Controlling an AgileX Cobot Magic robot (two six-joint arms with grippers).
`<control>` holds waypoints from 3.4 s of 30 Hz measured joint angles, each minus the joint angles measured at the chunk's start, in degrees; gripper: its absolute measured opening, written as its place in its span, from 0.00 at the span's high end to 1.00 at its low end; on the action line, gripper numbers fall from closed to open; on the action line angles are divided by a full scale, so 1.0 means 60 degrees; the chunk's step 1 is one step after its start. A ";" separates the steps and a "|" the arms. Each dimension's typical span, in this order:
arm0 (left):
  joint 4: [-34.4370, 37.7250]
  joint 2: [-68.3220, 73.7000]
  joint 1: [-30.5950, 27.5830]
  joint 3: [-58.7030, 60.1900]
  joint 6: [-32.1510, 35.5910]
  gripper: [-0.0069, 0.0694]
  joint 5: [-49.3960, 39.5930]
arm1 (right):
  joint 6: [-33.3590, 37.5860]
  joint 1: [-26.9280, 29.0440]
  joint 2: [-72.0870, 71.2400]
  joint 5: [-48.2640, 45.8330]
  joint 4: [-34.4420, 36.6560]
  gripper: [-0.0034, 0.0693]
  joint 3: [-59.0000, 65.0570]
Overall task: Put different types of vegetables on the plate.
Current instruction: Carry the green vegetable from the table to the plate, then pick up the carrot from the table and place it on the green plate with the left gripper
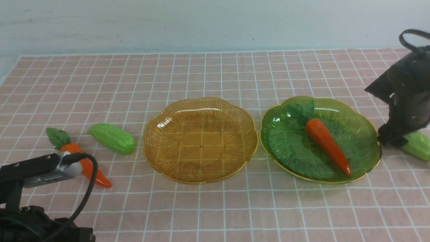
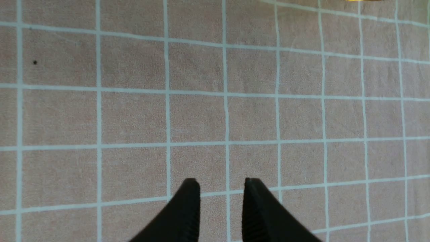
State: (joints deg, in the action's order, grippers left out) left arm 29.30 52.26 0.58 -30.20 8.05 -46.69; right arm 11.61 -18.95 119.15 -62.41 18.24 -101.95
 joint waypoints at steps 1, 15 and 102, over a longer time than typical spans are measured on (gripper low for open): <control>0.0000 0.0009 0.0000 0.0000 -0.0138 0.66 0.0077 | 0.0026 -0.0337 0.0088 0.0280 0.0015 0.40 0.0000; -0.2988 0.0171 0.0000 -0.1493 -0.4223 0.40 0.0327 | 0.0085 -0.2105 0.0257 0.2137 -0.0666 0.06 0.0000; -0.2354 1.0747 0.0198 -1.3586 -0.3531 0.90 -0.3936 | -0.3554 -0.1851 -1.1809 -0.1865 -0.4463 0.97 0.4651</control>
State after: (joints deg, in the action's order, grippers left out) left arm 15.18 116.75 1.76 -111.71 -13.13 -70.31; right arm -9.71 -30.06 48.29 -73.60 -8.54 -74.04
